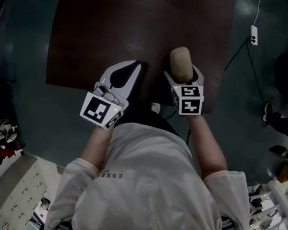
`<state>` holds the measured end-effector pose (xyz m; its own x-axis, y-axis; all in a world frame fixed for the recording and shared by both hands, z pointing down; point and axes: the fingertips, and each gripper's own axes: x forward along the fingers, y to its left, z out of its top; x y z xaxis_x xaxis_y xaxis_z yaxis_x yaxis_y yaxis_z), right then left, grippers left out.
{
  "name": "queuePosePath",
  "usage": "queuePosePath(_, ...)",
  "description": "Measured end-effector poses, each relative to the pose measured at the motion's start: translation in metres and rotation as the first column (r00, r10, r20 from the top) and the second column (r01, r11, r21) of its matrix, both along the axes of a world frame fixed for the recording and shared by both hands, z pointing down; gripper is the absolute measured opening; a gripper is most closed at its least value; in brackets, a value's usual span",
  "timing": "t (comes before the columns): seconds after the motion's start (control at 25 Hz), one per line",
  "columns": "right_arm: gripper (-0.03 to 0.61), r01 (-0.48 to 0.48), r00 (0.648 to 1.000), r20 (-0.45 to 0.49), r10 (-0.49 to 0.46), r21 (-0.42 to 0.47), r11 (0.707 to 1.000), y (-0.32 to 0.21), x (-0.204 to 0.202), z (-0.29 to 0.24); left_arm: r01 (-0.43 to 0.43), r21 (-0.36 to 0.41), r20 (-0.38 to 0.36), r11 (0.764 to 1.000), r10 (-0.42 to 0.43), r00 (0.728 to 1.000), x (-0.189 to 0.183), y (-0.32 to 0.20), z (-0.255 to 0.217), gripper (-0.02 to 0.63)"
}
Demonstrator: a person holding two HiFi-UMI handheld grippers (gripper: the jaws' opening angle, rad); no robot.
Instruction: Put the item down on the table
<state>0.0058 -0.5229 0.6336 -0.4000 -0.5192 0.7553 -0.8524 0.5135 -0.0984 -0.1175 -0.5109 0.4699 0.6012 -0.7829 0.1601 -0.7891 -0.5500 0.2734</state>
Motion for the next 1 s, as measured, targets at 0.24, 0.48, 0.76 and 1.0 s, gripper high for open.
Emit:
queuePosePath(0.24,0.399,0.003,1.000,-0.030,-0.004,-0.050,0.999,-0.002,-0.005,0.023,-0.004,-0.041,-0.015,0.999,0.003,1.000,-0.003,-0.011,0.019,0.017)
queuePosePath(0.48,0.402,0.001,0.997,-0.077,-0.001,-0.006,1.000,-0.006,-0.004,0.031,-0.014,-0.073,-0.015,0.997,0.013,1.000,-0.002,-0.006,0.030,0.017)
queuePosePath(0.76,0.443,0.012,1.000,-0.013,-0.011,0.053,0.999,-0.007,-0.002,-0.005,-0.019,-0.043,-0.015,0.999,0.018,1.000,0.007,0.000,0.013,0.017)
queuePosePath(1.0,0.367,-0.008,0.993,0.115,-0.032,0.334,0.943,0.005,0.016,-0.112,-0.015,0.053,0.012,0.998,0.015,1.000,0.025,0.015,-0.031,0.017)
